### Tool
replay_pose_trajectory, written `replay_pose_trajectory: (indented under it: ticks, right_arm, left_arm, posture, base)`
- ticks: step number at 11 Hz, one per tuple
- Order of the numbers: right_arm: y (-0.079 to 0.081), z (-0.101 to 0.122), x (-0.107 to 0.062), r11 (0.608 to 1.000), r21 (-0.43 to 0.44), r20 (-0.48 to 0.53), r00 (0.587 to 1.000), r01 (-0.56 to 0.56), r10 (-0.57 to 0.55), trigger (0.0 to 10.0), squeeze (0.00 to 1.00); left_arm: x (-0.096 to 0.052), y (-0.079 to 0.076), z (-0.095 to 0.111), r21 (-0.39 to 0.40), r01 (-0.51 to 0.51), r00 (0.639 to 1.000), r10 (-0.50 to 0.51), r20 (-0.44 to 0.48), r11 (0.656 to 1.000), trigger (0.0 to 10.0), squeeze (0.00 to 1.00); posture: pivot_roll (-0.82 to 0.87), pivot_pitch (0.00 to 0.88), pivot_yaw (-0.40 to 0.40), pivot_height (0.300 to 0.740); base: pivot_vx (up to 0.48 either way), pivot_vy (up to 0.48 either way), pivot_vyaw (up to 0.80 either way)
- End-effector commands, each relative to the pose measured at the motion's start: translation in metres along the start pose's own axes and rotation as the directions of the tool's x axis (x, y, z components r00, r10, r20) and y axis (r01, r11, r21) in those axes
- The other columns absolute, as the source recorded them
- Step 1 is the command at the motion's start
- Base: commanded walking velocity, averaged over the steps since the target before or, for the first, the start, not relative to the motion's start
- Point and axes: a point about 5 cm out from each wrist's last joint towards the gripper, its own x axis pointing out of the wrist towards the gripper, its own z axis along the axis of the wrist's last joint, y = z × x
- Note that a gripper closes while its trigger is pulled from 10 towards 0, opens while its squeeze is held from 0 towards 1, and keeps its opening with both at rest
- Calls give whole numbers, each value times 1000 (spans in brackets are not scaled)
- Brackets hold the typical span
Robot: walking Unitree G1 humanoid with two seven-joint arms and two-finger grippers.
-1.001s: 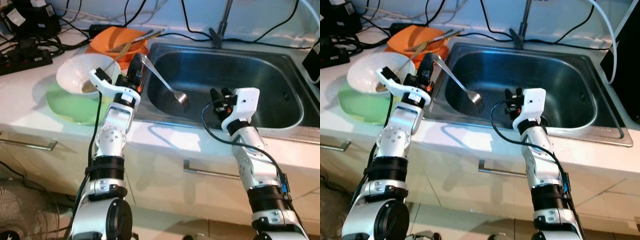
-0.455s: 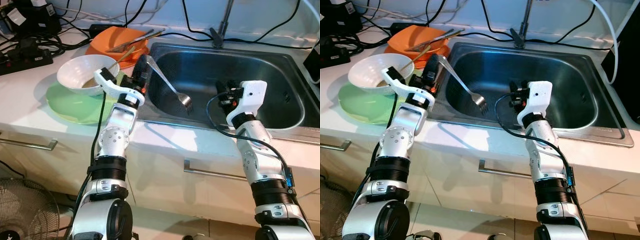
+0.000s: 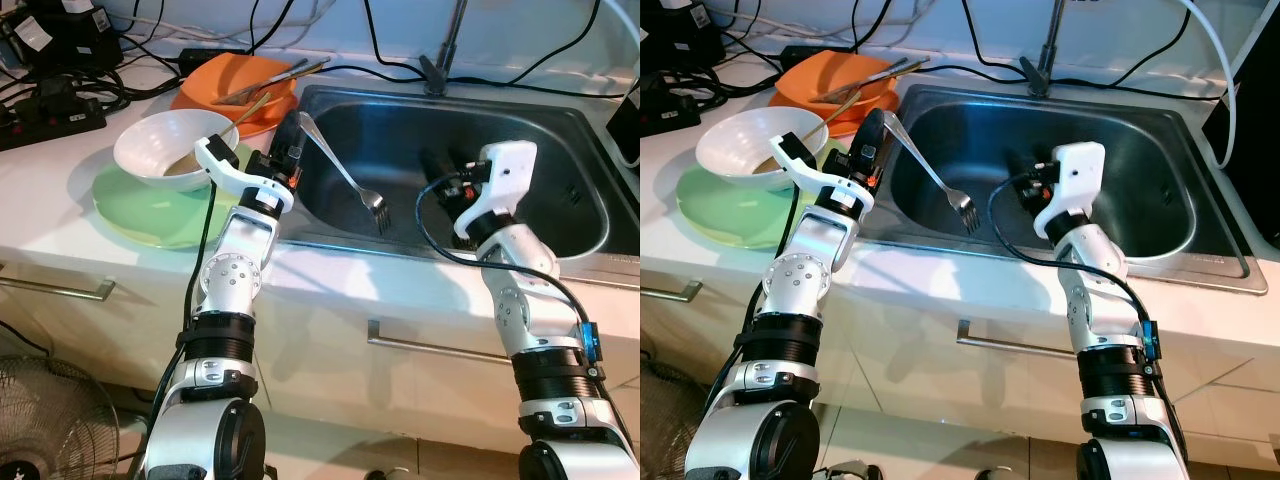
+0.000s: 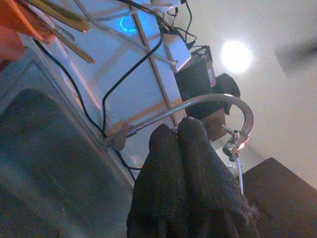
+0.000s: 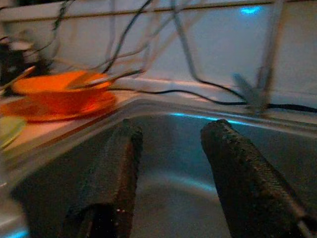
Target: Kitchen organization
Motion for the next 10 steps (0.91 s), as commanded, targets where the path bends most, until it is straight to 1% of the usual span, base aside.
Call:
replay_pose_trajectory:
  ticks: [1, 2, 3, 4, 5, 8, 9, 10]
  right_arm:
    - [5, 8, 0, 997, -5, 12, 997, -72, 72, 10000, 1000]
    - [16, 13, -2, 974, -33, -11, 974, -226, 226, 10000, 1000]
    - [19, 13, -3, 962, -43, -29, 962, -271, 270, 10000, 1000]
    - [24, 12, -6, 944, -51, -53, 944, -327, 324, 10000, 0]
    - [40, 8, -12, 888, -57, -84, 888, -456, 451, 10000, 0]
    - [52, 7, -11, 852, -64, -107, 852, -520, 512, 10000, 0]
    - [53, 7, -10, 851, -66, -106, 852, -521, 513, 10000, 0]
    - [53, 8, -7, 860, -72, -97, 862, -505, 498, 10000, 0]
  left_arm:
    - [-4, -3, -40, -108, -8, 999, 3, -50, 994, 10000, 0]
    - [-5, -3, -41, -101, -8, 998, 2, -58, 995, 10000, 0]
    - [-5, -3, -41, -99, -8, 998, 2, -60, 995, 10000, 0]
    - [-5, -3, -42, -97, -8, 998, 2, -62, 995, 10000, 0]
    - [-5, -3, -43, -91, -8, 998, 1, -70, 996, 10000, 0]
    - [-5, -5, -45, -80, -2, 997, -5, -83, 997, 10000, 0]
    - [-5, -6, -46, -78, 0, 996, -7, -85, 997, 10000, 0]
    - [-5, -6, -46, -78, 1, 996, -8, -89, 997, 10000, 0]
  posture:
    - [-4, 33, 28, 740]
    - [-6, 37, 30, 740]
    - [-6, 37, 30, 740]
    - [-7, 38, 30, 740]
    - [-1, 44, 30, 740]
    - [5, 47, 26, 740]
    - [8, 46, 25, 740]
    - [10, 46, 25, 740]
  base:
    - [0, 0, 0]
    - [0, 0, 0]
    - [0, 0, 0]
    - [0, 0, 0]
    - [0, 0, 0]
    - [0, 0, 0]
    - [0, 0, 0]
    - [0, 0, 0]
